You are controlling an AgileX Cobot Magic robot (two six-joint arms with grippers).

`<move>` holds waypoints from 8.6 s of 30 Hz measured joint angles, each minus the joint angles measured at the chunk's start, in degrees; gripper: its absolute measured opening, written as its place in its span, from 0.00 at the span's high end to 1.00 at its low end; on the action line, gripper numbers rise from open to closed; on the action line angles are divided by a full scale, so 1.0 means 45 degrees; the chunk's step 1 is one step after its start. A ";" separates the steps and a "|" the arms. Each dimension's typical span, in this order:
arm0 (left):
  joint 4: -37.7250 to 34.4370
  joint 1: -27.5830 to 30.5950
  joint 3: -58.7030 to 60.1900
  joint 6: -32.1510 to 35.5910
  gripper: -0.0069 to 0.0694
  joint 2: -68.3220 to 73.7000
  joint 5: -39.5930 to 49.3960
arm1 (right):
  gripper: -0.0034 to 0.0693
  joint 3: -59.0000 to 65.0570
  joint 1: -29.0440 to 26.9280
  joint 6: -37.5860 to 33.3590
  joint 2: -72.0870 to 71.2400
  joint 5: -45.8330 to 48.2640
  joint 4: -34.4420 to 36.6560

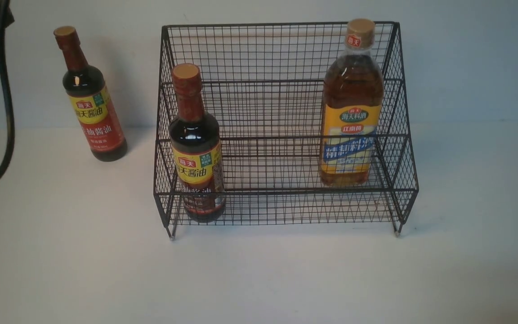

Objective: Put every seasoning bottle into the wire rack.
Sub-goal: Use the left arm to grab the condiment bottle closest to it, then use the left arm to put the condiment bottle back on the shelf

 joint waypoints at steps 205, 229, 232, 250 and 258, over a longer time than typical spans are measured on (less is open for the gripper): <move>0.1925 -0.5502 -0.3356 -0.0749 0.54 0.4973 0.0787 | 0.97 0.0000 0.0000 0.0000 0.0000 0.0000 0.0000; 0.1284 -0.4453 -0.3276 -0.1012 0.54 0.4484 0.1597 | 0.97 0.0000 0.0000 0.0000 0.0000 0.0000 0.0000; 0.1013 -0.4253 -0.3275 -0.1151 0.53 0.4360 0.1873 | 0.97 0.0000 0.0000 0.0000 0.0000 0.0000 0.0000; 0.0938 -0.4190 -0.3275 -0.1375 0.53 0.4238 0.2220 | 0.97 0.0000 0.0000 0.0000 0.0000 0.0000 0.0000; 0.0938 -0.4176 -0.3287 -0.1448 0.53 0.4209 0.2376 | 0.97 0.0000 0.0000 0.0000 0.0000 0.0000 0.0000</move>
